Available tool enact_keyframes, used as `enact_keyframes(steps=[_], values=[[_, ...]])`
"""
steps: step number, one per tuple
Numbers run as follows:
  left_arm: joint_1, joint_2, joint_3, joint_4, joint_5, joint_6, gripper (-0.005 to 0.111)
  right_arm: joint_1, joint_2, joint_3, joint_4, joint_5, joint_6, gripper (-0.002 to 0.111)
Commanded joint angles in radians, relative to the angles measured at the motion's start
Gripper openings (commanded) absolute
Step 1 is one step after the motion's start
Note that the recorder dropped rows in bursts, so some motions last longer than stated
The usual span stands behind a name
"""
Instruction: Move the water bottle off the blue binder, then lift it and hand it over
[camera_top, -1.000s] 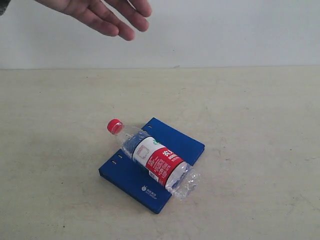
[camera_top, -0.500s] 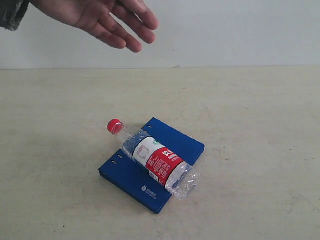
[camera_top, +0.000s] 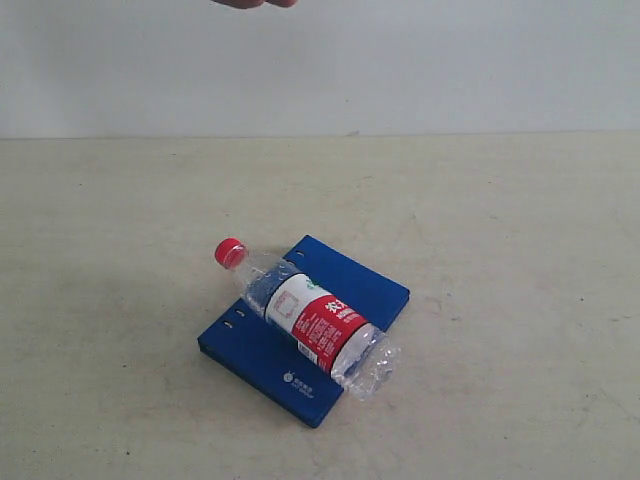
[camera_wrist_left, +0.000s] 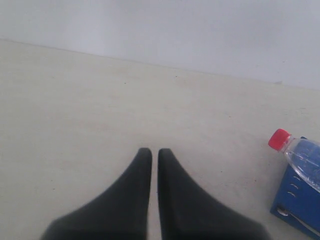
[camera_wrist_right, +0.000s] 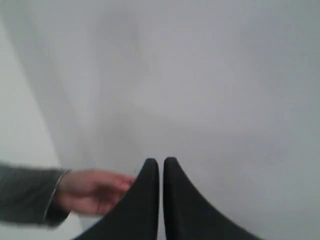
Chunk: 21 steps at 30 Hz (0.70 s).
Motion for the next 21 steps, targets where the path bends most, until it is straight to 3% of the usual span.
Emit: enact_keyframes(steps=[1, 2, 3, 6, 8, 11, 17, 19, 21], values=[[-0.005, -0.002, 0.003, 0.004, -0.011, 0.004, 0.004, 0.0, 0.506, -0.297, -1.193, -0.383, 0.754, 0.0], [-0.005, -0.002, 0.003, 0.004, -0.011, 0.004, 0.004, 0.0, 0.695, -0.333, -1.193, -0.526, 0.757, 0.0], [-0.005, -0.002, 0.003, 0.004, -0.011, 0.004, 0.004, 0.013, 0.789, -0.359, -1.193, -0.56, 0.745, 0.0], [-0.005, -0.002, 0.003, 0.004, -0.011, 0.004, 0.004, 0.132, 1.138, -0.465, -1.187, -0.495, 0.657, 0.0], [-0.005, -0.002, 0.003, 0.004, -0.011, 0.004, 0.004, 0.232, 1.253, -0.519, -1.189, -0.439, 0.623, 0.0], [-0.005, -0.002, 0.003, 0.004, -0.011, 0.004, 0.004, 0.391, 1.361, -0.61, -1.193, -0.251, 0.552, 0.0], [-0.005, -0.002, 0.003, 0.004, -0.011, 0.004, 0.004, 0.663, 1.528, -0.807, -1.193, 0.39, 0.486, 0.0], [-0.005, -0.002, 0.003, 0.004, -0.011, 0.004, 0.004, 0.703, 1.579, -0.862, -1.193, 0.461, 0.486, 0.002], [-0.005, -0.002, 0.003, 0.004, -0.011, 0.004, 0.004, 0.712, 1.636, -0.914, -1.193, 0.417, 0.461, 0.012]])
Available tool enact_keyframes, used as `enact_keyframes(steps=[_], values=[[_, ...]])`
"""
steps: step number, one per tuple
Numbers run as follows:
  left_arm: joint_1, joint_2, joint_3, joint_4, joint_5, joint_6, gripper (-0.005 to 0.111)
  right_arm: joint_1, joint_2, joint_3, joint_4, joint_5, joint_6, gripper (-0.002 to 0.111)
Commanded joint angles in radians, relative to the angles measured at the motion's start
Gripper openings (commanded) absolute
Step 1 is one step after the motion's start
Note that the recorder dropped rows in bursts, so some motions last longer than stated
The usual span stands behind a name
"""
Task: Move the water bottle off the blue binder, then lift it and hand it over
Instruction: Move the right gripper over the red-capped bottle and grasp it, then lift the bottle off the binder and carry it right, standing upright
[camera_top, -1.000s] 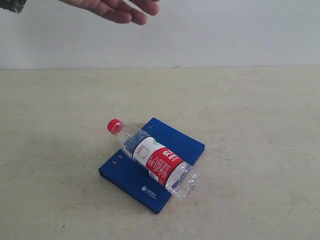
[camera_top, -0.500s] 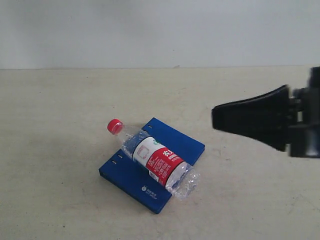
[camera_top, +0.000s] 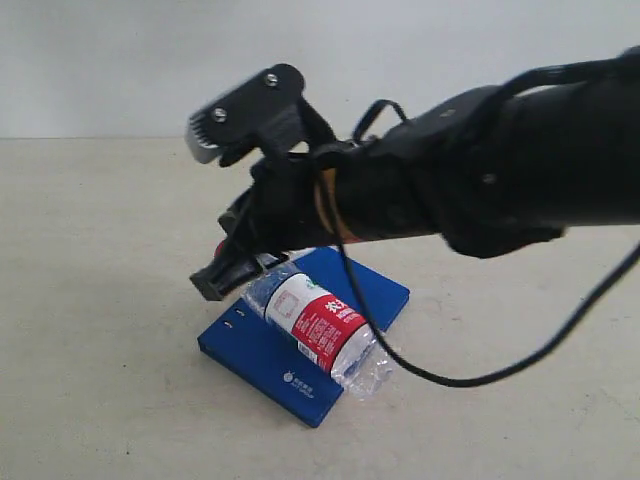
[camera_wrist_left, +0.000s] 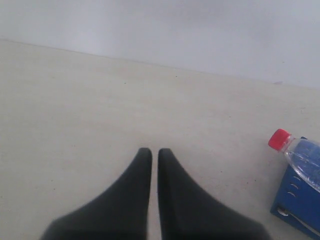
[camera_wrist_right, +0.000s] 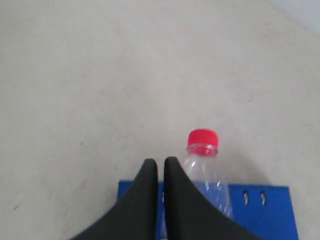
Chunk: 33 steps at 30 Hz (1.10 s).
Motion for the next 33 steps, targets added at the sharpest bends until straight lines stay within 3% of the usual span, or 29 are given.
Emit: enact_keyframes(steps=[1, 5, 7, 13, 25, 29, 32, 33], values=[[-0.005, -0.002, 0.003, 0.004, -0.011, 0.004, 0.004, 0.043, 0.113, -0.108, 0.009, 0.043, -0.05, 0.019], [-0.005, -0.002, 0.003, 0.004, -0.011, 0.004, 0.004, 0.056, 0.224, -0.196, 0.009, 0.056, -0.058, 0.053], [-0.005, -0.002, 0.003, 0.004, -0.011, 0.004, 0.004, 0.065, 0.27, -0.234, 0.009, 0.092, -0.058, 0.061], [-0.005, -0.002, 0.003, 0.004, -0.011, 0.004, 0.004, 0.065, 0.384, -0.329, 0.009, 0.154, -0.054, 0.062], [-0.005, -0.002, 0.003, 0.004, -0.011, 0.004, 0.004, 0.065, 0.463, -0.329, 0.084, 0.289, -0.101, 0.062], [-0.005, -0.002, 0.003, 0.004, -0.011, 0.004, 0.004, 0.065, 0.465, -0.329, 0.23, 0.36, -0.194, 0.062], [-0.005, -0.002, 0.003, 0.004, -0.009, 0.004, 0.004, 0.065, 0.466, -0.329, 0.496, 0.45, -0.464, 0.059], [-0.005, -0.002, 0.003, 0.004, -0.009, 0.004, 0.004, 0.065, 0.466, -0.329, 0.612, 0.491, -0.596, 0.05]])
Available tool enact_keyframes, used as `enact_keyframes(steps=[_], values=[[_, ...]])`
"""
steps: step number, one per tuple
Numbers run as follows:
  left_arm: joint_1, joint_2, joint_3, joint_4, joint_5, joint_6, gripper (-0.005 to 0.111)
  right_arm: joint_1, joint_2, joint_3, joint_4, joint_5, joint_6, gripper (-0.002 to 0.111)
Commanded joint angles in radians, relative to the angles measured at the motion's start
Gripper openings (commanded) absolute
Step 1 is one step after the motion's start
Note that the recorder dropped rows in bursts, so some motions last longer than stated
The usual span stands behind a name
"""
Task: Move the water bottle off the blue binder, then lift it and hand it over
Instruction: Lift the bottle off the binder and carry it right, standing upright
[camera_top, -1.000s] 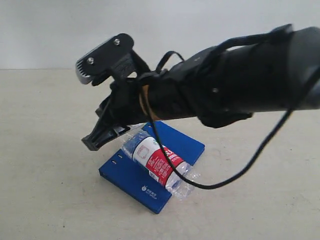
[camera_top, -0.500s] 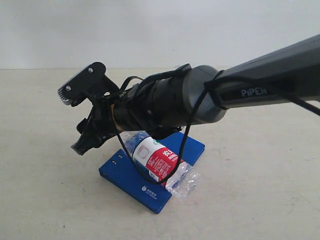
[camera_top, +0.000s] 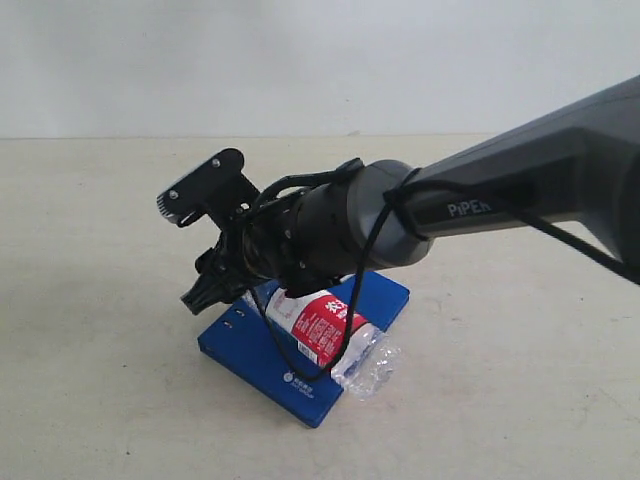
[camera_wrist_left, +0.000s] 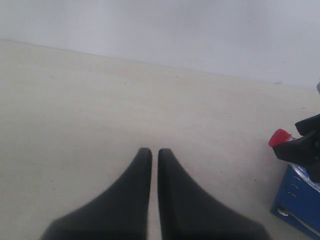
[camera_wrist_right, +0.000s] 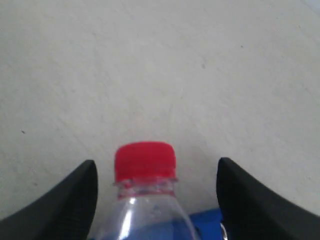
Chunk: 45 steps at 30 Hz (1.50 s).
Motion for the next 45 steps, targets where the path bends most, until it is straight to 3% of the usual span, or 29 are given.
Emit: enact_keyframes(steps=[1, 3, 5, 6, 11, 15, 17, 25, 32, 45], values=[[-0.005, -0.002, 0.003, 0.004, -0.009, 0.004, 0.004, 0.001, -0.001, -0.003, 0.373, 0.15, -0.442, 0.041], [-0.005, -0.002, 0.003, 0.004, -0.009, 0.004, 0.004, 0.001, -0.001, -0.003, 0.488, 0.217, -0.598, 0.024], [-0.005, -0.002, 0.003, 0.004, -0.009, 0.004, 0.004, 0.001, -0.001, -0.003, 0.508, 0.285, -0.616, 0.002], [-0.005, -0.002, 0.003, 0.004, -0.009, 0.004, 0.004, 0.001, -0.001, -0.003, 0.508, 0.292, -0.605, 0.0], [-0.005, -0.002, 0.003, 0.004, -0.009, 0.004, 0.004, 0.001, -0.052, -0.003, 0.433, 0.29, -0.453, 0.0], [-0.005, -0.002, 0.003, 0.004, -0.009, 0.004, 0.004, 0.001, -0.158, -0.003, 0.107, 0.364, -0.067, 0.0], [-0.005, -0.002, 0.003, 0.004, -0.009, 0.004, 0.004, -0.001, -0.191, -0.003, -0.031, 0.485, 0.101, 0.0], [-0.005, -0.002, 0.003, 0.004, -0.009, 0.004, 0.004, -0.091, -0.209, 0.031, -0.154, 0.748, 0.46, 0.0], [-0.005, -0.002, 0.003, 0.004, -0.009, 0.004, 0.004, -0.185, -0.233, 0.203, -0.309, 0.743, 0.78, 0.0], [-0.005, -0.002, 0.003, 0.004, -0.009, 0.004, 0.004, -0.289, -0.242, 0.246, -0.309, 0.652, 0.707, 0.0]])
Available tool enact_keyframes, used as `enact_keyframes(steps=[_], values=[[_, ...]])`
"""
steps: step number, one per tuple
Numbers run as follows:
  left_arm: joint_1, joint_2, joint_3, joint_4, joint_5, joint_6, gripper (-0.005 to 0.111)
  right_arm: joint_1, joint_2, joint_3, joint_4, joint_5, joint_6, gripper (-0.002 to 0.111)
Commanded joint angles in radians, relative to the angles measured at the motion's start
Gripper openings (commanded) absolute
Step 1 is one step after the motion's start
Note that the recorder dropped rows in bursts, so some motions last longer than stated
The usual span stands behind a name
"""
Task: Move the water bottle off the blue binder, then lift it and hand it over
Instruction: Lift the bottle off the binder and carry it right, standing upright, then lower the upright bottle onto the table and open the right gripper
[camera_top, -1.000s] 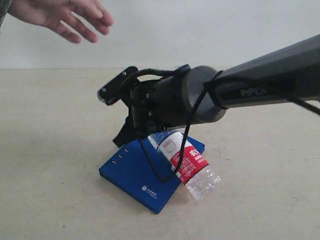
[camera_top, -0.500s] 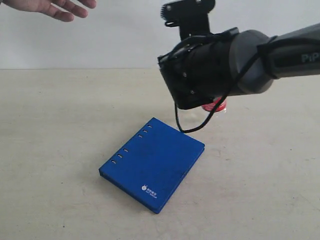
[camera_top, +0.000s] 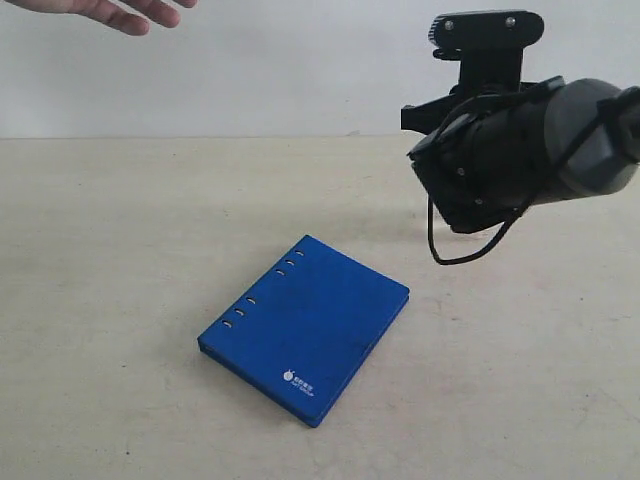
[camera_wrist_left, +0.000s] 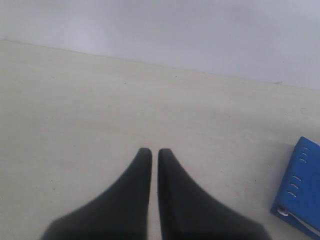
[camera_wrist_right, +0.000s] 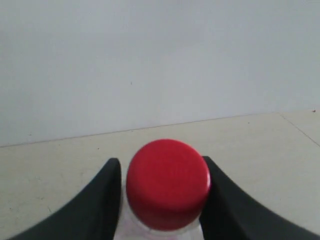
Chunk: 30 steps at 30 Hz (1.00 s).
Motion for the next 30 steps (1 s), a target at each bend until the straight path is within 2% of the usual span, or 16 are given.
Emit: enact_keyframes(steps=[1, 5, 9, 12, 14, 16, 25, 30], values=[[-0.005, -0.002, 0.003, 0.004, -0.009, 0.004, 0.004, -0.028, -0.008, 0.008, 0.013, -0.128, -0.108, 0.0], [-0.005, -0.002, 0.003, 0.004, -0.009, 0.004, 0.004, -0.05, -0.008, 0.008, 0.013, -0.364, -0.101, 0.0], [-0.005, -0.002, 0.003, 0.004, -0.009, 0.004, 0.004, -0.085, -0.008, -0.013, 0.013, -0.497, -0.102, 0.002], [-0.005, -0.002, 0.003, 0.004, -0.009, 0.004, 0.004, -0.102, -0.008, -0.013, 0.013, -0.518, -0.171, 0.018], [-0.005, -0.002, 0.003, 0.004, -0.009, 0.004, 0.004, -0.102, -0.008, -0.013, 0.013, -0.514, -0.231, 0.034], [-0.005, -0.002, 0.003, 0.004, -0.009, 0.004, 0.004, -0.102, -0.008, -0.013, 0.013, -0.518, -0.243, 0.041], [-0.005, -0.002, 0.003, 0.004, -0.009, 0.004, 0.004, -0.102, -0.047, -0.013, 0.013, -0.382, -0.246, 0.042], [-0.005, -0.002, 0.003, 0.004, -0.009, 0.004, 0.004, -0.102, -0.159, -0.013, 0.013, -0.409, -0.275, 0.042]])
